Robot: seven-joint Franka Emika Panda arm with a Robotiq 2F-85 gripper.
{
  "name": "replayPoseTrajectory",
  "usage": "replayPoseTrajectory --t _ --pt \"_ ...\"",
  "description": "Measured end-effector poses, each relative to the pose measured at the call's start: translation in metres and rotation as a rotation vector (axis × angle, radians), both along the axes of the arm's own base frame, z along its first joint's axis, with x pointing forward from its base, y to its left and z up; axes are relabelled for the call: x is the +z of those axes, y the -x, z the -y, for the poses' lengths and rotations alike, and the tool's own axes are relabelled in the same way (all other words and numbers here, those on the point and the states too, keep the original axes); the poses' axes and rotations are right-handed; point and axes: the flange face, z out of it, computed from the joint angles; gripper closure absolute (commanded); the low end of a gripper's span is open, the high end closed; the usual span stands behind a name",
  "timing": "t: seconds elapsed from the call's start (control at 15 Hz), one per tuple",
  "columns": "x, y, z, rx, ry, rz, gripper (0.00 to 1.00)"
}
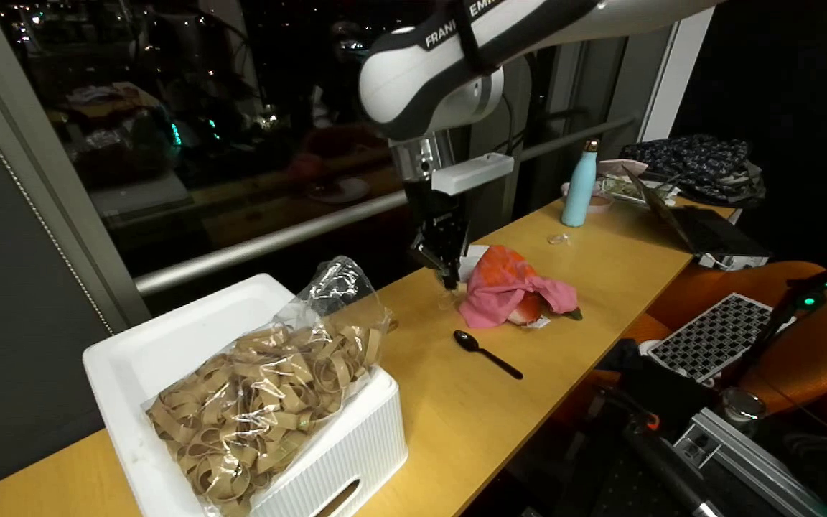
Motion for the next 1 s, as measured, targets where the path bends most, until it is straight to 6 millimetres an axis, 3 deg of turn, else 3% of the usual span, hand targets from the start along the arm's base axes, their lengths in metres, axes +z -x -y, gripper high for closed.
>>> replayPoseTrajectory --t 0.27,0.4,0.6,1.0 --pt "-0.04 -0.012 -0.003 0.005 0.005 0.049 0.99" --pt "-0.057 -0.015 -0.01 0.014 0.002 0.059 0.7" --pt "-0.071 -0.016 -0.018 0.021 0.003 0.064 0.5" --pt "-0.059 -0.02 -0.017 0.02 0.003 0.095 0.05"
